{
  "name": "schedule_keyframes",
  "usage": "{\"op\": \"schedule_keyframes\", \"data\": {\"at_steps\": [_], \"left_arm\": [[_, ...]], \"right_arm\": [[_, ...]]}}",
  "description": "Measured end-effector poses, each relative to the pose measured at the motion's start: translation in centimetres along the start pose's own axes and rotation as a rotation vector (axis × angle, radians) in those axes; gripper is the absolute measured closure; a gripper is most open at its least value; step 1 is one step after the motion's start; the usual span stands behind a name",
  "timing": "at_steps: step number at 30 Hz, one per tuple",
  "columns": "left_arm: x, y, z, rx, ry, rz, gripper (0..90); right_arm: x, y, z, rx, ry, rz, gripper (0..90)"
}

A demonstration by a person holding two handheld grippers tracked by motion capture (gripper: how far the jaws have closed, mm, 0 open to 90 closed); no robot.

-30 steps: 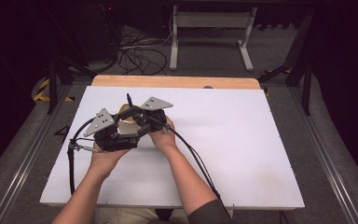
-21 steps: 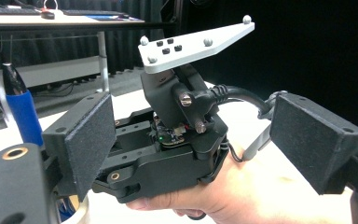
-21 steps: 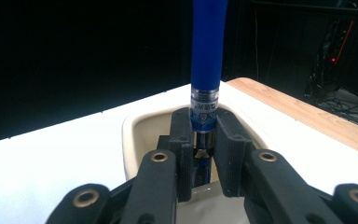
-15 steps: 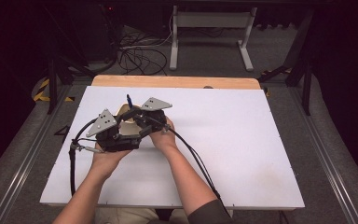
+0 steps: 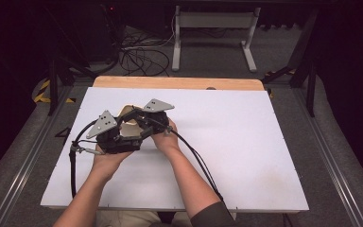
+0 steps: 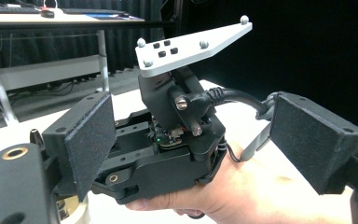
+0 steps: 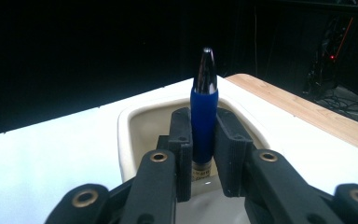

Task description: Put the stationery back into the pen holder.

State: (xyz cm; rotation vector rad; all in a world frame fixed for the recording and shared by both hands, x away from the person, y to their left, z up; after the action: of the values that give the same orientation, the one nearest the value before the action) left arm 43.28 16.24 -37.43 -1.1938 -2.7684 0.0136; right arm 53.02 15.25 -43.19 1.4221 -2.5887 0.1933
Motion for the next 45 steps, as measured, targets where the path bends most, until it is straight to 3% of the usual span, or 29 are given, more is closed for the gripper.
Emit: {"op": "schedule_keyframes", "data": {"at_steps": [11, 26, 33, 45], "left_arm": [[0.1, 0.2, -0.1, 0.005, -0.003, -0.002, 15.3], [0.2, 0.3, -0.1, 0.002, -0.004, -0.006, 15.3], [0.3, 0.3, -0.1, 0.006, -0.004, -0.007, 15.3], [0.2, 0.2, -0.1, 0.001, -0.007, -0.005, 15.3]], "right_arm": [[0.3, -0.4, -0.2, -0.001, -0.002, 0.009, 75.2], [0.6, -0.7, -0.2, -0.006, -0.004, 0.010, 61.3], [1.1, -0.7, -0.1, -0.001, -0.037, 0.002, 57.6], [1.7, -1.2, -0.1, -0.005, -0.043, 0.012, 50.7]]}}
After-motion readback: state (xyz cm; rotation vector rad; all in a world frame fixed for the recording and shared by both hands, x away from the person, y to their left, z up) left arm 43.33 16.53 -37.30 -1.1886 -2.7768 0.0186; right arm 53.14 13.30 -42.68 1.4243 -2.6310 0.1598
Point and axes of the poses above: each handheld gripper's, and its own axes: x roughly backward along the jaws, z roughly out of its underside, y roughly to its left, the point moved 9 cm from there along -x, roughly forward along the jaws, and after that the axes turned 2 degrees about -y, right-handed, at the moved point
